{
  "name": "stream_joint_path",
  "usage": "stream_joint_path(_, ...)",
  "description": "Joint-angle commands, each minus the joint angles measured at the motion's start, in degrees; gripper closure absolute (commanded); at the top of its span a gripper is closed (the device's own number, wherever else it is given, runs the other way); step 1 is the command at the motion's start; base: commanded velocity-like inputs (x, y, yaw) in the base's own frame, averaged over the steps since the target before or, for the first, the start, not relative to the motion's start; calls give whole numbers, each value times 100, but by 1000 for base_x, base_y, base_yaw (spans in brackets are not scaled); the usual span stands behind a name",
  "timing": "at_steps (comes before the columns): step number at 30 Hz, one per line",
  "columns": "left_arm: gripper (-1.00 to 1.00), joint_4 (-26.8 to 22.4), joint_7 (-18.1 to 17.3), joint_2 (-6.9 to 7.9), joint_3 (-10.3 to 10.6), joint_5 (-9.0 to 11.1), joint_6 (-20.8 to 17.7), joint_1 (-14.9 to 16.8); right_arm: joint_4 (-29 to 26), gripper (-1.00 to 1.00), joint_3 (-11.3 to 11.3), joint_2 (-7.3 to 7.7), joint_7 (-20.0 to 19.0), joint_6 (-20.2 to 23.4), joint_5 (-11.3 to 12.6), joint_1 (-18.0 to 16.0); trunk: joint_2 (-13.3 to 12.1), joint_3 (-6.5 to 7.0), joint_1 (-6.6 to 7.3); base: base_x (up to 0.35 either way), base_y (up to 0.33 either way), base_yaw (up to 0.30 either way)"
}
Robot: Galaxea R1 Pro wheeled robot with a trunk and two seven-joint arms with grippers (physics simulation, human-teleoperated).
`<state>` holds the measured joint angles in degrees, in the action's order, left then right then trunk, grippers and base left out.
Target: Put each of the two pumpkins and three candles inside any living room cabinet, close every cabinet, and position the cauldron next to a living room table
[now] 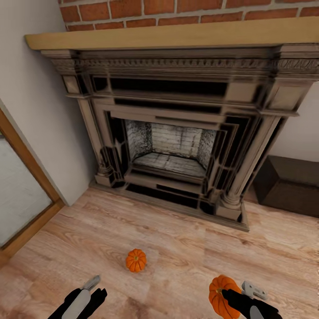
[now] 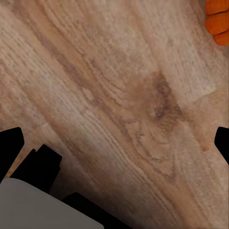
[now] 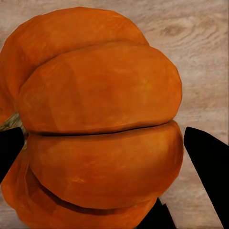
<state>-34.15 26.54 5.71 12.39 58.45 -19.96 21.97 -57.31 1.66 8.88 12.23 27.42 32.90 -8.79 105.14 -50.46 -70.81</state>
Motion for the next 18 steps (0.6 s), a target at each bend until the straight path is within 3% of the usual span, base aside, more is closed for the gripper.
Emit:
stream_joint_path(1, -100, -1, 0, 0, 0, 0, -2, 0, 0, 100, 0, 0, -1, 0, 3, 0, 0, 6, 0, 0, 272, -246)
stream_joint_path(9, -100, -3, 0, 0, 0, 0, 1, 0, 0, 100, -1, 0, -1, 0, 6, 0, 0, 52, 0, 94, 234, -246)
stream_joint_path(18, -100, -1, 0, 0, 3, -7, 1, 0, 107, 100, 8, 0, -8, 0, 9, 0, 0, 108, 0, 118, 69, -238)
